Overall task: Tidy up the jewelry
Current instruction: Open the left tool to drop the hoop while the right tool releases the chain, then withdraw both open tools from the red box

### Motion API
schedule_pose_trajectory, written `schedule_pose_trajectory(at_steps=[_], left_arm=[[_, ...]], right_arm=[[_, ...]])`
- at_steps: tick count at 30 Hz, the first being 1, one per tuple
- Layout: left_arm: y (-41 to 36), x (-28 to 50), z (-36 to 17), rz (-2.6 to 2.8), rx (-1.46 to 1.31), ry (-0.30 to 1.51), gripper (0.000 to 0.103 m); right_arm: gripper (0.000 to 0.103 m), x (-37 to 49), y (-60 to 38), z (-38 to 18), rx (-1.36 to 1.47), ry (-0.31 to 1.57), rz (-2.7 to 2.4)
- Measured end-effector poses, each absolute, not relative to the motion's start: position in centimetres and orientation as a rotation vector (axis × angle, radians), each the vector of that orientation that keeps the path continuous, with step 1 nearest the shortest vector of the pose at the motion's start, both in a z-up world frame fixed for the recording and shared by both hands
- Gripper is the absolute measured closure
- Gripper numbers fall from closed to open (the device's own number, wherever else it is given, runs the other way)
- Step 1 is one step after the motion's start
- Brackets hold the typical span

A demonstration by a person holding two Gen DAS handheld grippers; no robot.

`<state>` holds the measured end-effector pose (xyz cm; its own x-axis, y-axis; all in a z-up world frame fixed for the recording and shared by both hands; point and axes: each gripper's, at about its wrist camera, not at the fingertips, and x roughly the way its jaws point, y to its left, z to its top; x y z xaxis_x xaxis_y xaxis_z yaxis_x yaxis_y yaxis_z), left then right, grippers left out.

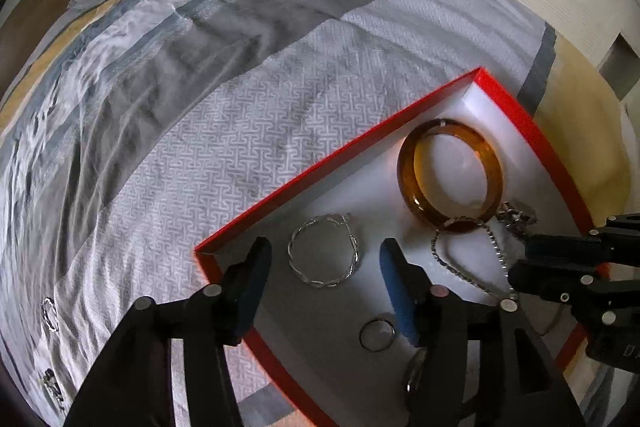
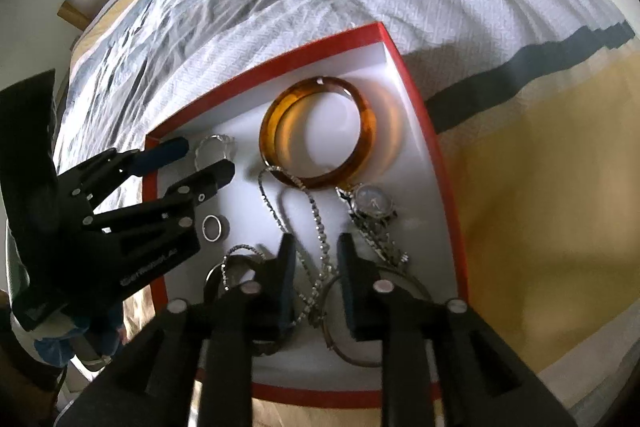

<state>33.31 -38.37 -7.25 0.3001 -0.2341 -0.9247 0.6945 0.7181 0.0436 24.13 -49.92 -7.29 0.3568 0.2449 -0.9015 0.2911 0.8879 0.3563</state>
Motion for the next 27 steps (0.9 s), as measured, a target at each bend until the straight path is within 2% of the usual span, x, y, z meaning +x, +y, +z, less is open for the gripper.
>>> schedule_pose_trajectory(at_steps=[5, 15, 27], left_arm=[[-37.4, 33.2, -4.8, -0.651, 0.452, 1.072, 0.042], [-32.1, 32.9, 0.5, -0.598, 0.341, 1.002, 0.041], [-18.0, 32.5, 5.7, -0.372, 0.281, 0.999, 0.039]], right_arm=[[0.076, 23.8, -49.7, -5.7, 0.490, 1.206, -0.053], [0.071, 24.1, -46.6, -2.5, 0.442, 1.175, -0.045], [0.071, 26.9, -40.3, 3.6, 0.361, 1.110, 0.039]])
